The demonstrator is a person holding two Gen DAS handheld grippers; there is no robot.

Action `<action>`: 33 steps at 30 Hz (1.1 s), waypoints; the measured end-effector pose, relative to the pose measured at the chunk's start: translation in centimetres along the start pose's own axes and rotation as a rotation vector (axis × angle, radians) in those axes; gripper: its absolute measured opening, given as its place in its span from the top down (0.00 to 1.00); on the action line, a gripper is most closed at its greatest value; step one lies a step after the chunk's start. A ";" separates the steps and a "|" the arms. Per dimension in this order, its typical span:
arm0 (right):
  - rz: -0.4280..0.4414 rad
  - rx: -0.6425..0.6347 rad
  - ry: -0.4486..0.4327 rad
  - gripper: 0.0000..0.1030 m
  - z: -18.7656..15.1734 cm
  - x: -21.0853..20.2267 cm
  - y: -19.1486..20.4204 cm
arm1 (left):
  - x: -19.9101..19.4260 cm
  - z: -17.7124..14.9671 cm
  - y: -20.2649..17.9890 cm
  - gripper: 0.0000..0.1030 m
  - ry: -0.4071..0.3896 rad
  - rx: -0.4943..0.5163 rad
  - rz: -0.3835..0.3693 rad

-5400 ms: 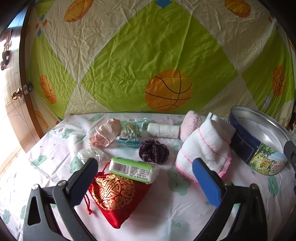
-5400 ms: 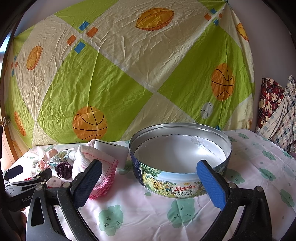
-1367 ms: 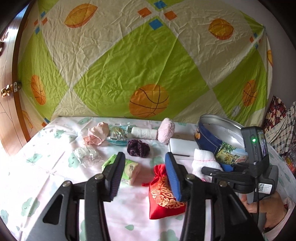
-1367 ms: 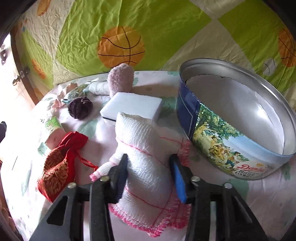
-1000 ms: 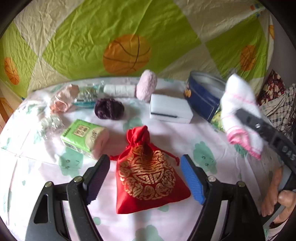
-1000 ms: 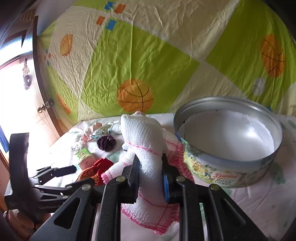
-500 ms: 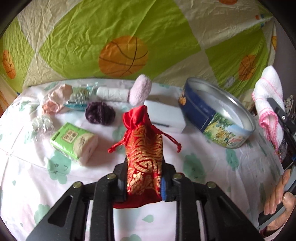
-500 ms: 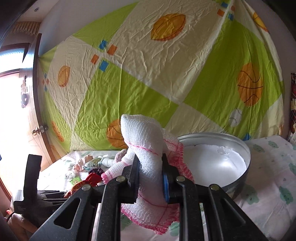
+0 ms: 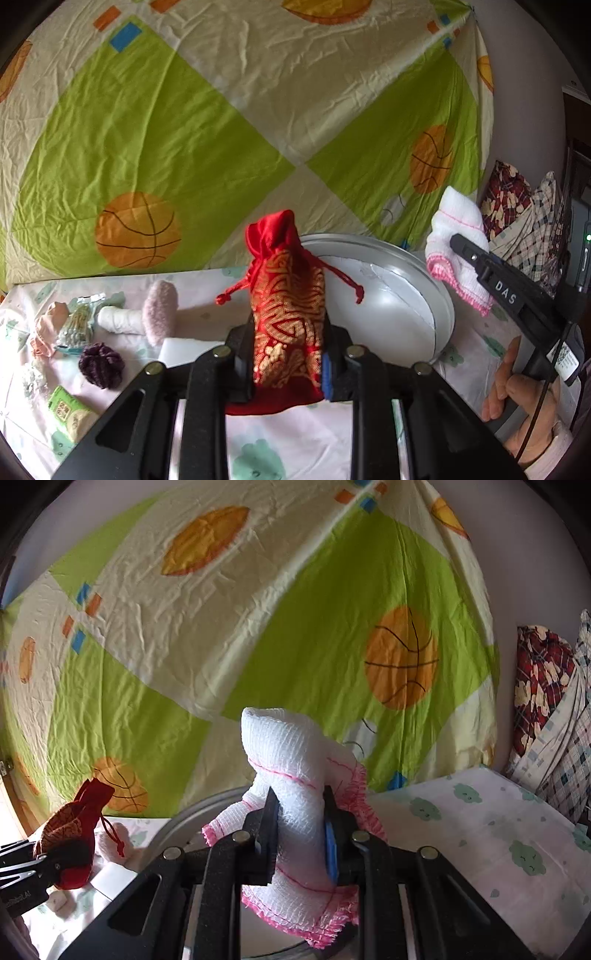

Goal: Organize soft objects
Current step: 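Carry the towel and red pouch into the tin and release both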

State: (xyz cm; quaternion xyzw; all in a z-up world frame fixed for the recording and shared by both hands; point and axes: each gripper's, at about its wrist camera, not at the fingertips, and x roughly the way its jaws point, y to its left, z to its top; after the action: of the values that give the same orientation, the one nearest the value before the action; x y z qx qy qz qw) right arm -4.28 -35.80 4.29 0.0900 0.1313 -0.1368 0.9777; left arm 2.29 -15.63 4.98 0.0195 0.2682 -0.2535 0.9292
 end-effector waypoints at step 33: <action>-0.175 0.185 -0.112 0.24 -1.7 -1.7 -4.0 | 4.2 0.1 -2.3 0.00 -0.040 0.008 0.186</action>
State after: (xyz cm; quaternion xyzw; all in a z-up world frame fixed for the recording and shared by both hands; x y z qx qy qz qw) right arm -7.42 -38.79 2.61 0.1603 0.0706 -0.2378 0.9554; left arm 4.27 -19.62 3.15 0.0430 0.2455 -0.1674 0.9539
